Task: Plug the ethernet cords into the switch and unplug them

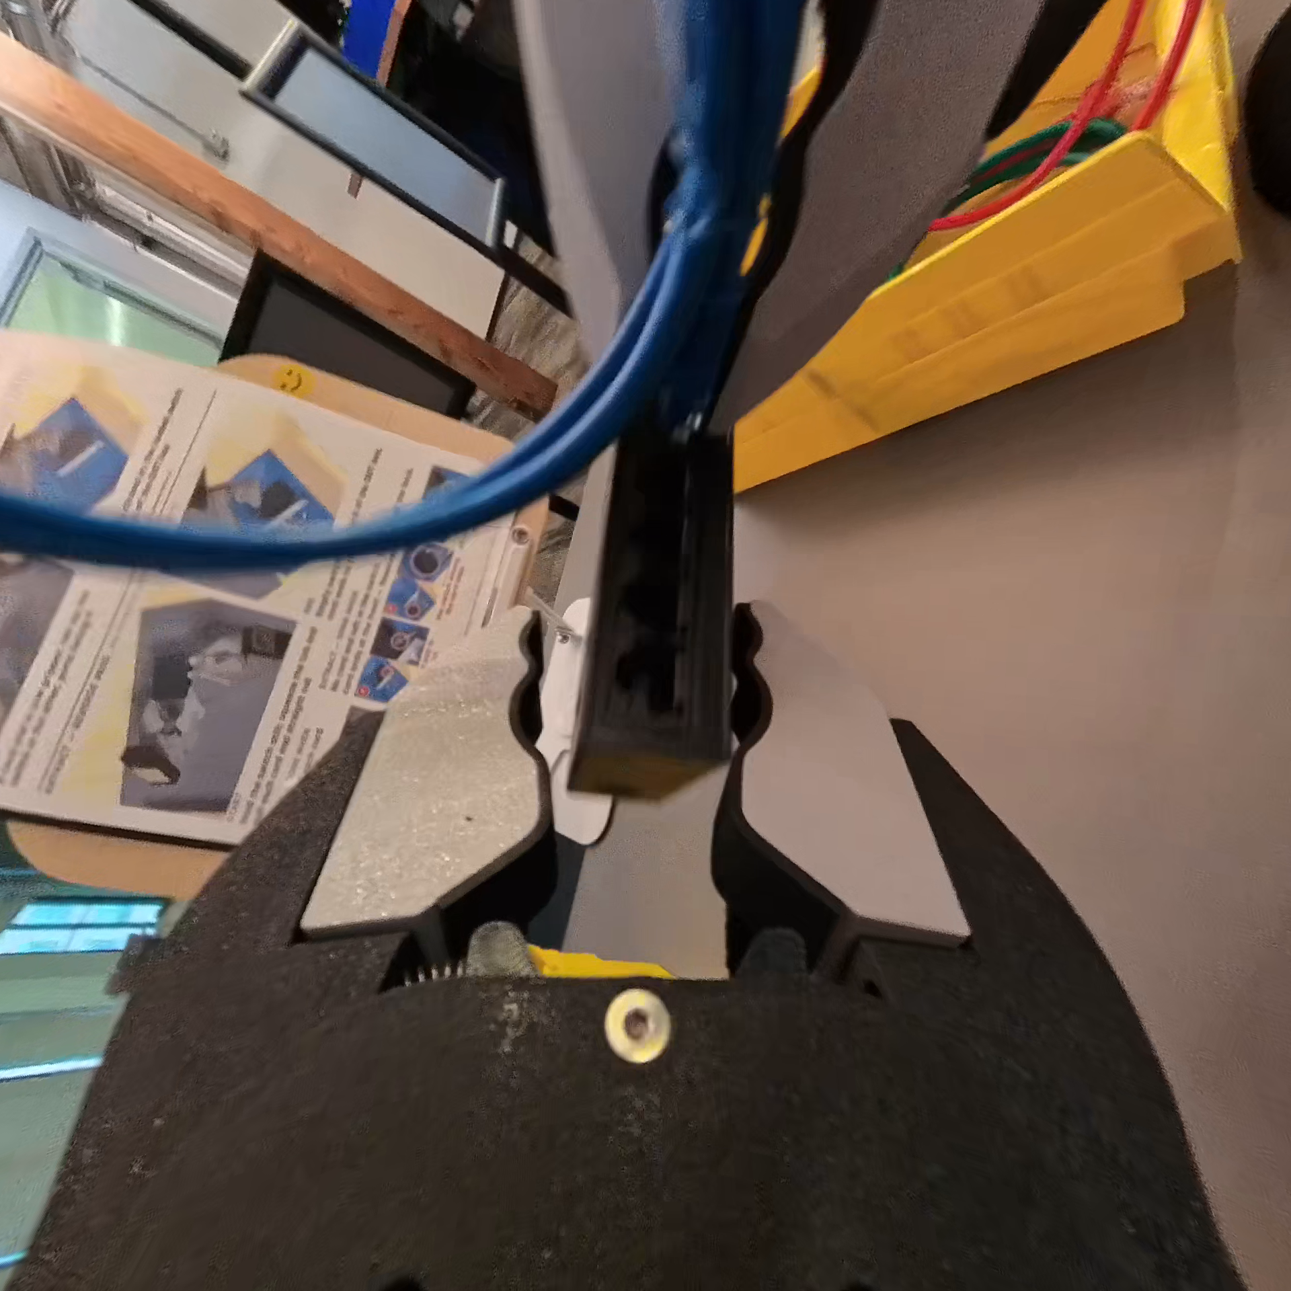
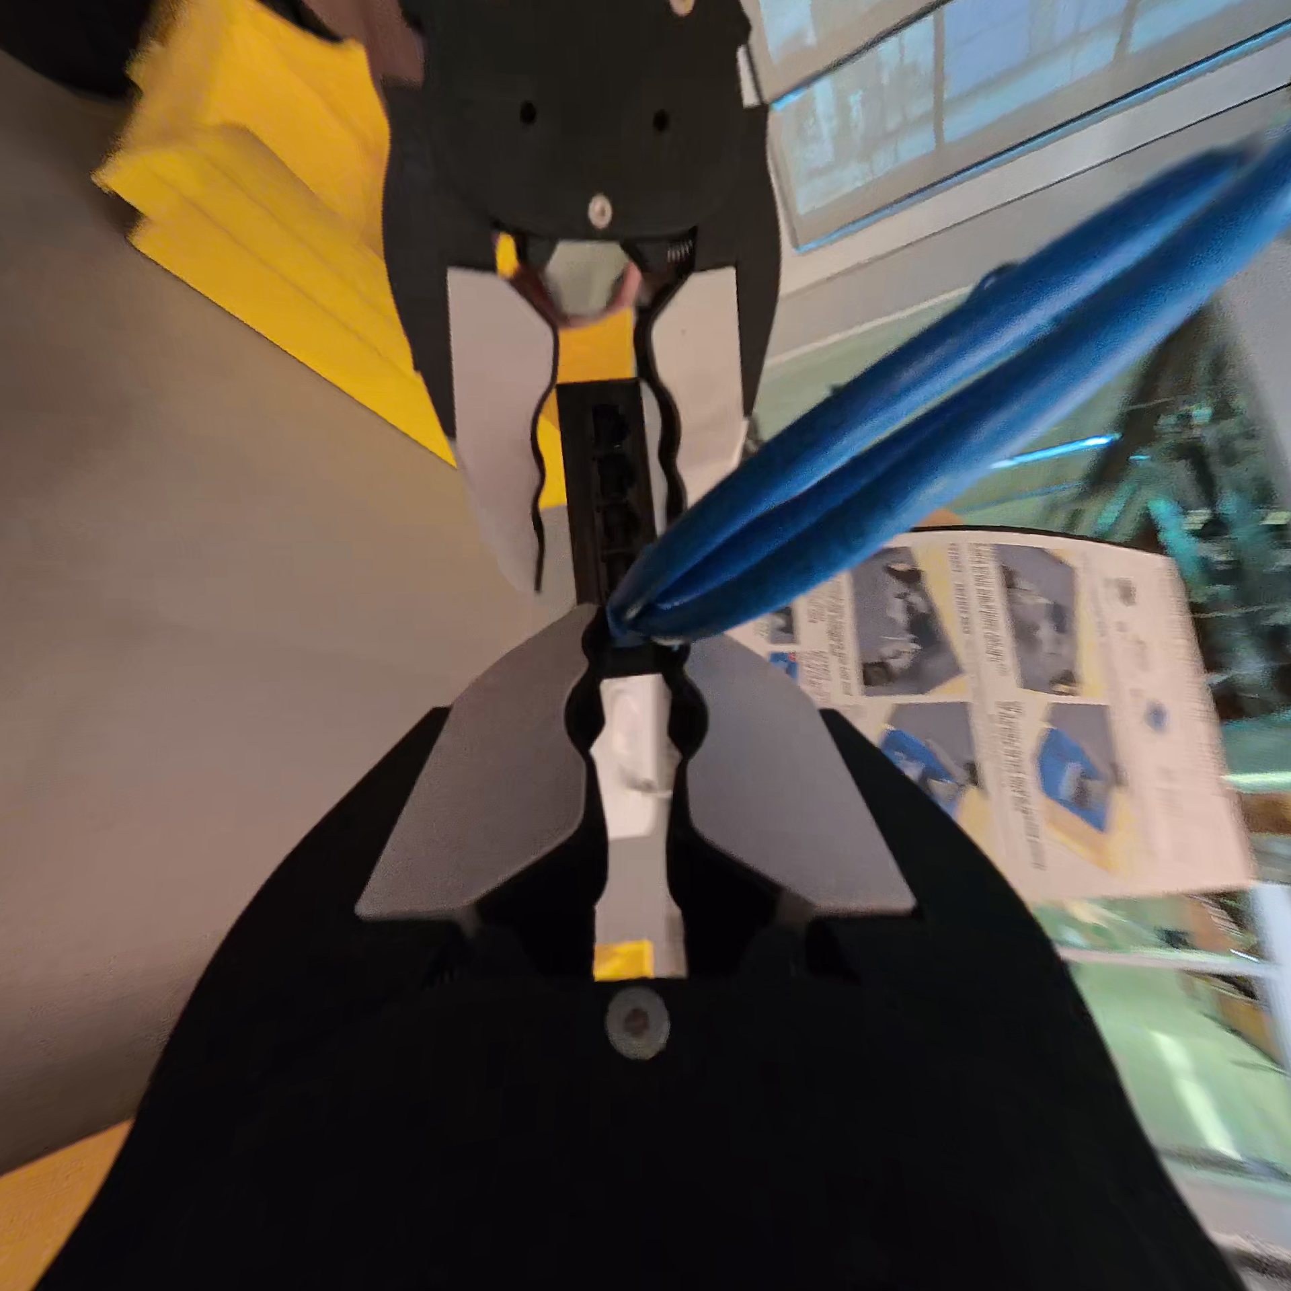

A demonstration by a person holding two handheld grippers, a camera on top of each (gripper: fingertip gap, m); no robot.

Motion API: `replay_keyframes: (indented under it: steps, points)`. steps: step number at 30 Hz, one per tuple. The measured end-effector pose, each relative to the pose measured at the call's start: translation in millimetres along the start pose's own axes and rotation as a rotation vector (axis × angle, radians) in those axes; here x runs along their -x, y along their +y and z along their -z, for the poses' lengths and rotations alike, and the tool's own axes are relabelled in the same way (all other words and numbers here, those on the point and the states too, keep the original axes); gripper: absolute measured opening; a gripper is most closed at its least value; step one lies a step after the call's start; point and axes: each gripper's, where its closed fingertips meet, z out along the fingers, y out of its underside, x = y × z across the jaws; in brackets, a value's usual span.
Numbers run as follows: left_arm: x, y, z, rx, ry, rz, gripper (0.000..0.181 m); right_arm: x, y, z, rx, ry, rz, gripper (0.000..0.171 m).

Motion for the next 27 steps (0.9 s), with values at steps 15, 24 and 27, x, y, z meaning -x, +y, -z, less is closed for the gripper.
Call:
replay_keyframes:
  steps: [15,24,27]
  points:
    - [43.4,-46.0,45.4,-0.580,0.267,0.731,0.089,-36.8,-32.0,23.6,0.016,0.401,0.362,0.015]
    - [31.8,-49.8,37.8,-0.572,0.269,0.697,0.074,-31.1,-33.7,13.3,0.010,0.429,0.419,0.015]
    - [35.3,-51.2,39.4,-0.561,0.182,0.629,0.073,-34.4,-34.5,15.1,0.009,0.495,0.468,0.016]
